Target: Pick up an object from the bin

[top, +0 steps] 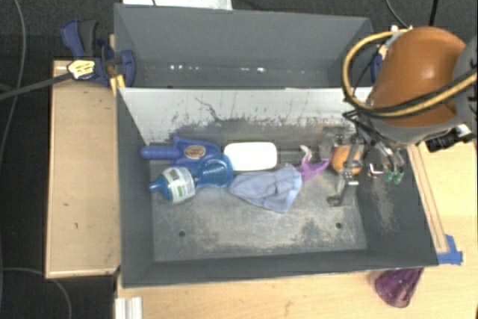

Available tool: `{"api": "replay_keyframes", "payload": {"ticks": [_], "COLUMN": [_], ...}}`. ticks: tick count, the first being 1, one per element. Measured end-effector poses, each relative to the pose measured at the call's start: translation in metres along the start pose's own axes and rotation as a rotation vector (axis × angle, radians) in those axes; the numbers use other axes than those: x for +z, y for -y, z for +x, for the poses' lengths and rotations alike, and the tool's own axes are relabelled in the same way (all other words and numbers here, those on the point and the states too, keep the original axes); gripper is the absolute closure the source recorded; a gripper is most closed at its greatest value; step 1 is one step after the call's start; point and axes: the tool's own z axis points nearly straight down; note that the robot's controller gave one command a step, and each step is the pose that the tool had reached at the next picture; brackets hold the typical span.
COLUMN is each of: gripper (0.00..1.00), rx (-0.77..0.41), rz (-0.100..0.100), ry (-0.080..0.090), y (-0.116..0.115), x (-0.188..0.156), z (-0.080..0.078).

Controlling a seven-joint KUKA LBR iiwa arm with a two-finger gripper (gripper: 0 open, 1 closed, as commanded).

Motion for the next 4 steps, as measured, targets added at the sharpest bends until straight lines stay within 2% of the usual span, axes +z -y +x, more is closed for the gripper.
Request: {"api": "replay_keyframes", "payload": {"ticks": [1,2,3,4], "gripper": [0.00,0.00,0.00,0.00], "rx": [-0.001,-0.057,-0.038,-0.006], "rz": [0.000,0.001,-0.001,0.000], "ry": [0.008,0.009,0.008,0.015], "y": [0.000,-0.024,-0.043,-0.042], "x": [-0.005,0.023,0.040,0.071], "z": [-0.001,-0.024,-0.007,-0.026]}}
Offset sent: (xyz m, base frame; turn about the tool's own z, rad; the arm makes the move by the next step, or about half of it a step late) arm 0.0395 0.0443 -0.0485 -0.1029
